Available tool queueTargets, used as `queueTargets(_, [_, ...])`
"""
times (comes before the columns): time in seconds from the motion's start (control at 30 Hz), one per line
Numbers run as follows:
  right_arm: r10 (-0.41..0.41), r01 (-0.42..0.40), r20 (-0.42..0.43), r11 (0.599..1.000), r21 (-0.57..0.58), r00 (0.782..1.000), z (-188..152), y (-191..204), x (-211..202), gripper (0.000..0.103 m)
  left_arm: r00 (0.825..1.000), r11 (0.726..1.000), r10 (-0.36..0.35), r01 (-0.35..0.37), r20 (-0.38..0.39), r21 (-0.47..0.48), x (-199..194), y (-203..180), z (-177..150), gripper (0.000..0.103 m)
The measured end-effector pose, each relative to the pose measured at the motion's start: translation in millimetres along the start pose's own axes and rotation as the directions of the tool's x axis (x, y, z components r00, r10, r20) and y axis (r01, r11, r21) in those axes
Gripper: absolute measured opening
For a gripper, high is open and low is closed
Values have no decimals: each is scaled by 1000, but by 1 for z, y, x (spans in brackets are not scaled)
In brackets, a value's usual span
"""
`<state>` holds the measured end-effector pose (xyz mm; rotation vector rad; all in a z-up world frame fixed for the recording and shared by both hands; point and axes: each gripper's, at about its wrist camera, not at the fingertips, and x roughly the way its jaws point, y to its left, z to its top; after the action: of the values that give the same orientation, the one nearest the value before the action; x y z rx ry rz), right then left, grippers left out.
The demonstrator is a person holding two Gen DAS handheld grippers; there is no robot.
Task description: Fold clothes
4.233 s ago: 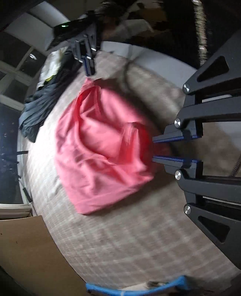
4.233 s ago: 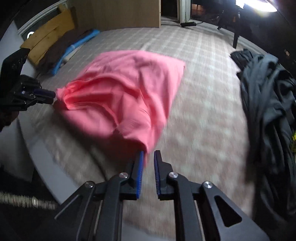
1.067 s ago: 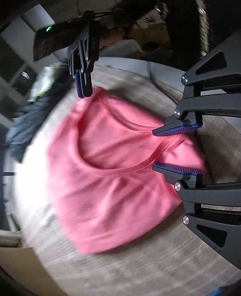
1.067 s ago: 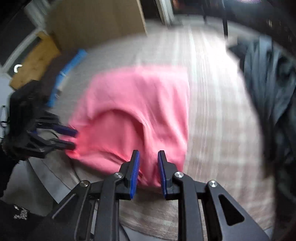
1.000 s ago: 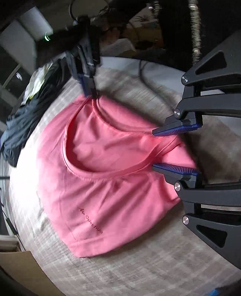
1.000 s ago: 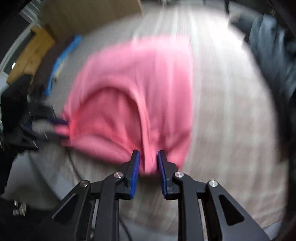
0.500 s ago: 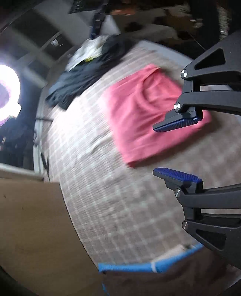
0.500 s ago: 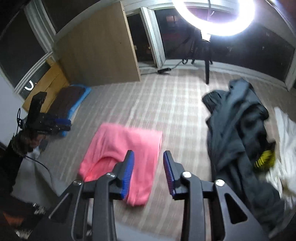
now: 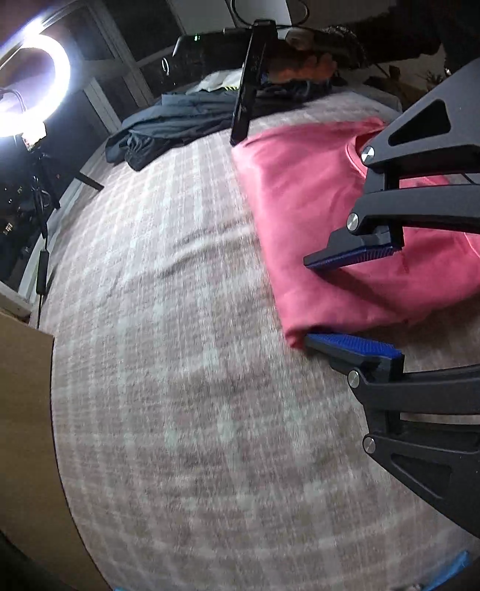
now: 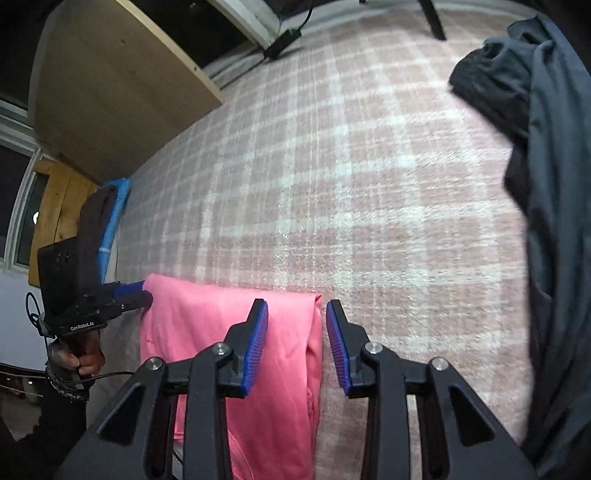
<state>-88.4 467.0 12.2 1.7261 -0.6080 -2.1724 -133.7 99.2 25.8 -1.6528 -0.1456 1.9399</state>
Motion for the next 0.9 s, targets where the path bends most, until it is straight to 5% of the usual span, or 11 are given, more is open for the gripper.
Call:
queueTargets(0.03, [5, -5, -13, 1000, 1, 1000, 1, 0, 4, 33, 1000, 1000, 0, 0, 4, 0, 1, -1, 0, 28])
queueTargets(0.1, [29, -29, -10, 1000, 1, 1000, 1, 1, 6, 31, 1000, 1000, 5, -5, 19, 5, 0, -2, -1, 3])
queueTargets(0.17, [50, -50, 17, 999, -13, 999, -2, 5, 1, 4, 998, 999, 31, -32, 48, 18, -4, -5, -3, 3])
queueTargets(0.3, [14, -8, 72, 997, -77, 997, -11, 13, -5, 4, 984, 991, 123, -128, 129, 32, -15, -8, -12, 2])
queueTargets(0.4, [-28, 35, 70, 994, -105, 997, -15, 18, -7, 5, 985, 990, 135, -137, 109, 17, -14, -3, -14, 6])
queueTargets(0.5, [-57, 82, 152, 984, -157, 987, -17, 35, -26, 17, 971, 984, 168, -175, 172, 21, -33, -10, -13, 10])
queueTargets(0.6, [-57, 112, 233, 967, -229, 971, -20, 58, -43, 19, 973, 986, 115, -137, 202, 96, -34, -35, -13, 10])
queueTargets(0.77, [-30, 83, 146, 927, -365, 989, -23, 89, -2, 18, 986, 979, 72, -98, 150, 177, 7, -64, -5, 12])
queueTargets(0.9, [-165, 198, 119, 904, -380, 979, -21, 82, 30, 17, 983, 975, 133, -152, 125, 164, 26, -61, -2, 13])
